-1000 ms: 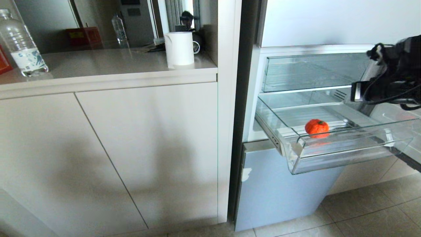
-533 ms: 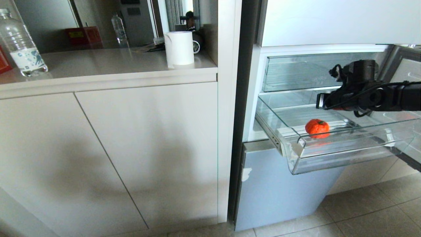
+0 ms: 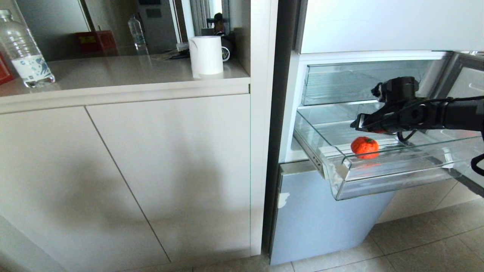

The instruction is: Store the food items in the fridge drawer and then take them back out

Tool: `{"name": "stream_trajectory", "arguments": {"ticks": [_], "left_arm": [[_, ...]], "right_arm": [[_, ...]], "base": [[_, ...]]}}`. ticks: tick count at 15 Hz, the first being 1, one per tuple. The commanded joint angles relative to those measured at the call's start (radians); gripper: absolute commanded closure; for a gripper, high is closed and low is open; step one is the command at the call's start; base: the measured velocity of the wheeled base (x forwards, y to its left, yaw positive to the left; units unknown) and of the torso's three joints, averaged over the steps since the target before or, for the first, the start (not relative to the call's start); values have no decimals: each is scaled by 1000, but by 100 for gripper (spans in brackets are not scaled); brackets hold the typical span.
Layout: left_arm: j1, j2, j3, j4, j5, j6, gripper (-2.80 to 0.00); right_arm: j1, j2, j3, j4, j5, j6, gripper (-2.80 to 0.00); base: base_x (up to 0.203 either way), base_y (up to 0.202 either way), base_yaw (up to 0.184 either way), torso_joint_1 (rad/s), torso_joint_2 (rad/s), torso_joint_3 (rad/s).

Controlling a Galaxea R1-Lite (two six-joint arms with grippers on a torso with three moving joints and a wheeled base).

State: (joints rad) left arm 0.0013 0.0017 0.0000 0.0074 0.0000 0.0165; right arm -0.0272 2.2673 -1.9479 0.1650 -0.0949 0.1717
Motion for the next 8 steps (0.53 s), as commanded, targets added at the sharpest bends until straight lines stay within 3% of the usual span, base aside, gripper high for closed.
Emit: {"name": "stream_trajectory", "arguments": {"ticks": [1,4,8], "left_arm": [[0,1,0,0,0,0,0],[0,1,0,0,1,0,0],[0,1,0,0,0,0,0]], "right_arm": [[21,11,-1,12,-45,0,-280],[46,27,-2,20,-128,0,-280],[60,36,-3,31,-152,0,-280]], "base": [[0,0,0,0,0,0],[0,0,0,0,0,0],[0,0,0,0,0,0]]}}
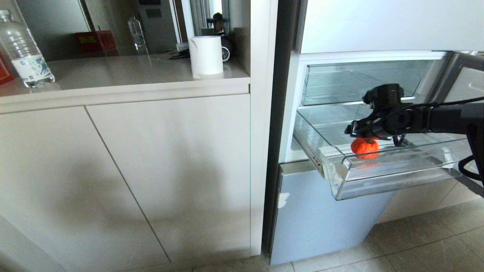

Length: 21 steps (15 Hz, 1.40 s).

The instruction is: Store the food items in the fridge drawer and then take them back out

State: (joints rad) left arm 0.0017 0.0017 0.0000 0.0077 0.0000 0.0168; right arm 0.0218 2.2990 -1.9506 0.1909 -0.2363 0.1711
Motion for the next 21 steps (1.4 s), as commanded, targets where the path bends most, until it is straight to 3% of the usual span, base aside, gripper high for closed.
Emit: {"name": "stream_trajectory", "arguments": {"ticks": [1,10,19,20,21], "left_arm": [[0,1,0,1,0,0,0],[0,1,0,0,0,0,0],[0,1,0,0,0,0,0],[0,1,0,0,0,0,0],[0,1,0,0,1,0,0]], "right_arm": [[13,7,1,13,-25,3,-280],[15,37,2,35,-160,8,-280],[39,69,2,44,-173,48,-280],[40,69,2,42,-173,48,0],[41,71,2,41,-172,50,0]], "base": [[0,0,0,0,0,0],[0,0,0,0,0,0],[0,0,0,0,0,0],[0,0,0,0,0,0],[0,0,0,0,0,0]]}}
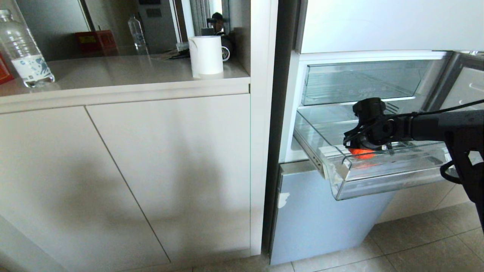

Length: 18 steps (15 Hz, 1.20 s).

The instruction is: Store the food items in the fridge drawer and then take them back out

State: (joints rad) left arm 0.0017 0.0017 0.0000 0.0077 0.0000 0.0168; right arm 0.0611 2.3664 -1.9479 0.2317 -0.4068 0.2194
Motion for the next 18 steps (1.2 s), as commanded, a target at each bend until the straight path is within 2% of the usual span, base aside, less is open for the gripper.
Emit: {"name": "stream_trajectory", "arguments": {"ticks": [1,6,12,16,18], "left_arm": [[0,1,0,0,0,0,0],[0,1,0,0,0,0,0],[-1,1,0,1,0,0,0],[0,1,0,1,0,0,0],[0,1,0,0,0,0,0]], "right_arm": [[2,4,-2,0,-1,3,0],[3,-10,-3,-8,-1,11,0],[19,-141,5,-73,-1,16,0],[35,-287,89,-74,-6,11,0],[51,-386,162,-73,-39,-13,0]], "base": [[0,0,0,0,0,0],[0,0,0,0,0,0],[0,0,0,0,0,0],[0,0,0,0,0,0],[0,0,0,0,0,0]]}}
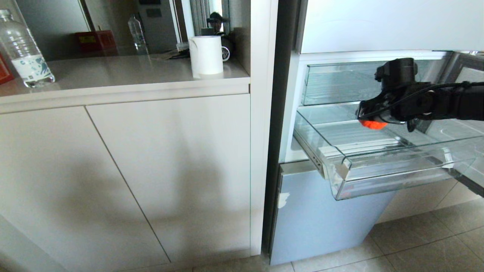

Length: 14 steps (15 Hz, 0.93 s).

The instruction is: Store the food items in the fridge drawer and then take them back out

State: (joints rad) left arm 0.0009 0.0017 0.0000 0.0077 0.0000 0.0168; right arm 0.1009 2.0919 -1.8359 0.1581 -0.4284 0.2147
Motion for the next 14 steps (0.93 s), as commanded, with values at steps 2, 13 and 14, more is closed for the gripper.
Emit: {"name": "stream_trajectory", "arguments": {"ticks": [2,13,14], "left_arm": [[1,1,0,2,0,0,0],[1,1,0,0,2,0,0],[1,1,0,0,1,0,0]], "right_arm": [[27,-226,137,0,-66,-36,0],[26,-903,722,0,-105,-171,0],[25,-905,752,-1,-105,-167,0]], "base": [[0,0,0,0,0,0],[-1,1,-40,1,0,3],[-2,4,-178,-1,2,4]]}}
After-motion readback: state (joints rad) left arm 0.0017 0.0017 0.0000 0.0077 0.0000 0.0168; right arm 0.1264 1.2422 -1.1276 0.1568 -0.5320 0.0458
